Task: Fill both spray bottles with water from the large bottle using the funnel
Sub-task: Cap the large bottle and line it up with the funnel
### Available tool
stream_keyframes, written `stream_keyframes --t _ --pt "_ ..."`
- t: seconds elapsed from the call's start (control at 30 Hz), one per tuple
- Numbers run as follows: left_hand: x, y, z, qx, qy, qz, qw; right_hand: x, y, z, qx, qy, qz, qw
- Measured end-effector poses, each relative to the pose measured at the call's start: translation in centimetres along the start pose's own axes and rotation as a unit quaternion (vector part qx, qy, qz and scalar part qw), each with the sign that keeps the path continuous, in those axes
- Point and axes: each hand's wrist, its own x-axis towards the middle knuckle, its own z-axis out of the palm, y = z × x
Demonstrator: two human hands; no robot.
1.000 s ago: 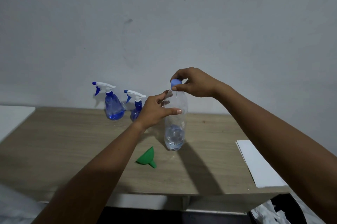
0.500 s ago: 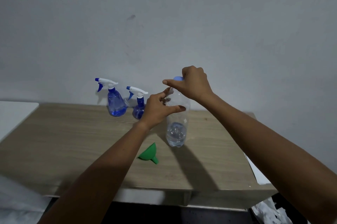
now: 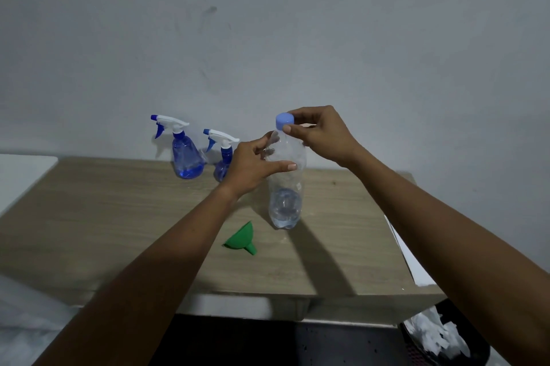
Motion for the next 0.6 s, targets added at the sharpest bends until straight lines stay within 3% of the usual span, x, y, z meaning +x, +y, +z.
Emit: stream_keyframes --t 0.13,0.27,0.33,0.43,0.5,0.6 --pt "0.0 -0.1 -0.3 0.006 0.001 0.01 1.0 -0.7 -0.2 1.5 -0.014 0.059 -0.003 0.998" --pt "-0.3 -1.8 -1.2 0.025 -0.065 0.003 0.998 -3.1 2.3 2.9 0.08 0.056 -0.003 0.995" --pt "-1.4 -3.8 -1.3 0.072 -0.071 -0.009 0.995 -5.1 4.8 4.2 0.136 0.029 0.05 0.989" --pt "-4.9 -7.2 -1.8 0.194 -0.064 -0.035 0.978 -7.2 8.3 6.8 0.113 0.014 0.089 0.989" --pt "-6.8 -9.5 -2.1 0.344 -0.093 0.012 0.934 -7.7 9.7 8.4 0.1 0.03 0.114 0.988" --pt "-7.9 -12.0 -2.0 0.561 -0.222 0.107 0.791 -8.0 11.4 10.1 0.066 0.044 0.165 0.983"
